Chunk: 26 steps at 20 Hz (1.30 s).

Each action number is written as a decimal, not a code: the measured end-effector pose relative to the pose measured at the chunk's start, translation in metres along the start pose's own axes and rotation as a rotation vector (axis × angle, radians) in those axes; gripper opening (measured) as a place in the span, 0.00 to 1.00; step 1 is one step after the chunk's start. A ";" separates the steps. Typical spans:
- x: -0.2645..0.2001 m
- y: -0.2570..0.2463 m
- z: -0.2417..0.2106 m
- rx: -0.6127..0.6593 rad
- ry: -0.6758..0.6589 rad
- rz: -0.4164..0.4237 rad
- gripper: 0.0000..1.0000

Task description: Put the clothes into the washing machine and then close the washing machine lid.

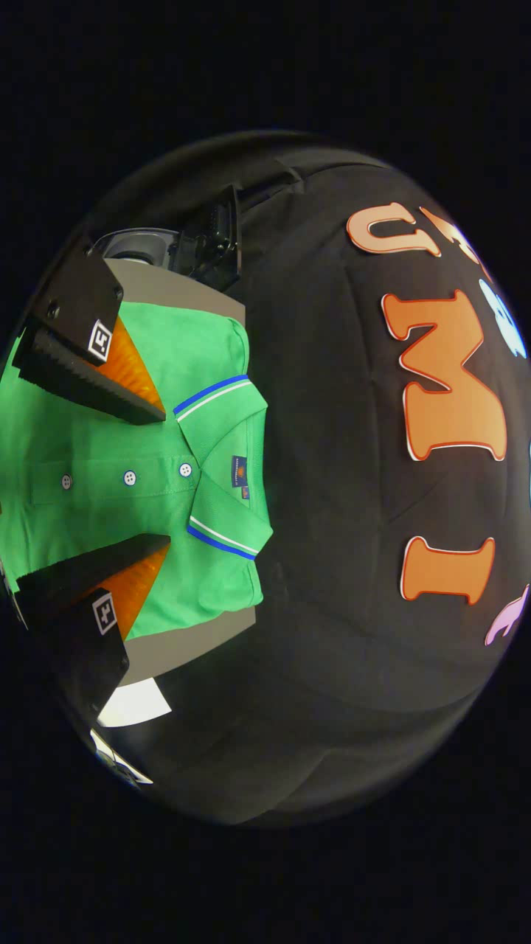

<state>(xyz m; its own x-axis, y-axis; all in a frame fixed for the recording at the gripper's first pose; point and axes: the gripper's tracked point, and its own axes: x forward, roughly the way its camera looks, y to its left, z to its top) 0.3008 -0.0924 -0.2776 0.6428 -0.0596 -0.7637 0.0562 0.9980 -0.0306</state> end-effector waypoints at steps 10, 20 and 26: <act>0.005 0.005 -0.004 0.016 0.158 0.016 0.97; 0.003 0.004 -0.005 0.018 0.255 0.008 0.97; 0.003 0.015 -0.006 -0.034 0.310 0.060 0.83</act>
<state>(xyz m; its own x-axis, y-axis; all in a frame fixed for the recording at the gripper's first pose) 0.2993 -0.0779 -0.2839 0.3801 0.0043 -0.9249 -0.0036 1.0000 0.0031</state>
